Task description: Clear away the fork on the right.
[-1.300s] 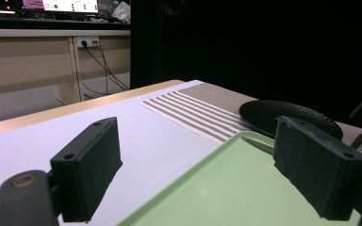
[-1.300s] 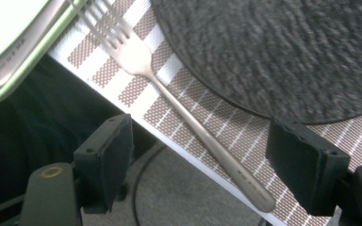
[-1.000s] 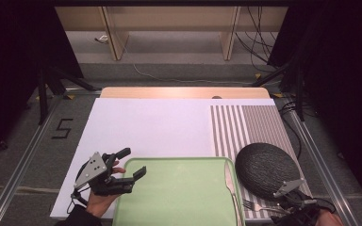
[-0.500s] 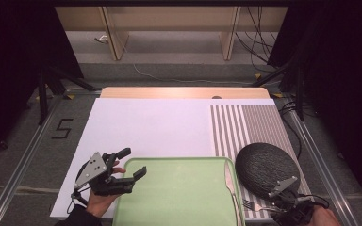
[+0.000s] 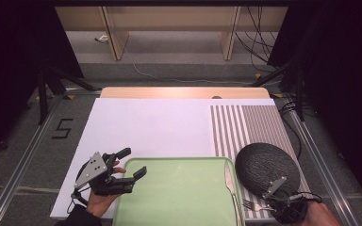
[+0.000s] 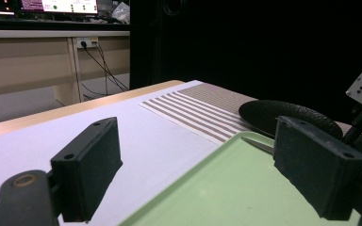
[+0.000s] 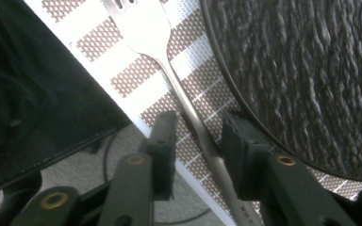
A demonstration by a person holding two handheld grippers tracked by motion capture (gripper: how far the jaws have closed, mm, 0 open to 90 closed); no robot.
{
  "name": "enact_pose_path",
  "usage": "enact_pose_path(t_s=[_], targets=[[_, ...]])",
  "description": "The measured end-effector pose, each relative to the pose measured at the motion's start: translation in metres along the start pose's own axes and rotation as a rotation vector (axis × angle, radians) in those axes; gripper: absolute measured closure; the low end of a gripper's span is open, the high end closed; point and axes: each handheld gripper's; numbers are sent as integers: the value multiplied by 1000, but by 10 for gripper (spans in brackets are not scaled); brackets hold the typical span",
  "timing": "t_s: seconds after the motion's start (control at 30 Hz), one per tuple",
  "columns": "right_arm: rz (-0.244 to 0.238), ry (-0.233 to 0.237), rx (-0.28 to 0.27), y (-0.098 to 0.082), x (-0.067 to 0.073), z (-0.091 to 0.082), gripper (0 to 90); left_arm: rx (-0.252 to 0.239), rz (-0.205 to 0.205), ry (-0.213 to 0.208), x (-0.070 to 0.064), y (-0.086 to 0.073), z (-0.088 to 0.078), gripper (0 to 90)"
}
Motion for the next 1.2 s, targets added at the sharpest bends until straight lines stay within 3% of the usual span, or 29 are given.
enact_pose_path(t_s=[0.47, 0.73, 1.0, 1.1, 1.2], targets=[[-119, -10, 64, 8, 8, 0, 798, -1, 0, 0, 0, 0, 0, 153], [-204, -18, 56, 8, 10, 1, 839, 0, -2, 2, 0, 0, 0, 154], [-225, -37, 56, 8, 14, 0, 848, -1, -3, 1, 0, 0, 0, 154], [-237, -25, 27, 7, 13, -2, 851, 0, -1, 1, 0, 0, 1, 154], [-220, -15, -17, 7, 14, -7, 852, -1, -3, 1, 0, 0, 0, 154]])
Point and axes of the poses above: each handheld gripper's, and its own axes: z roughly forward along the jaws, y roughly out of its top, x roughly to its left, and after that the axes turned 3 degrees about z, right-handed
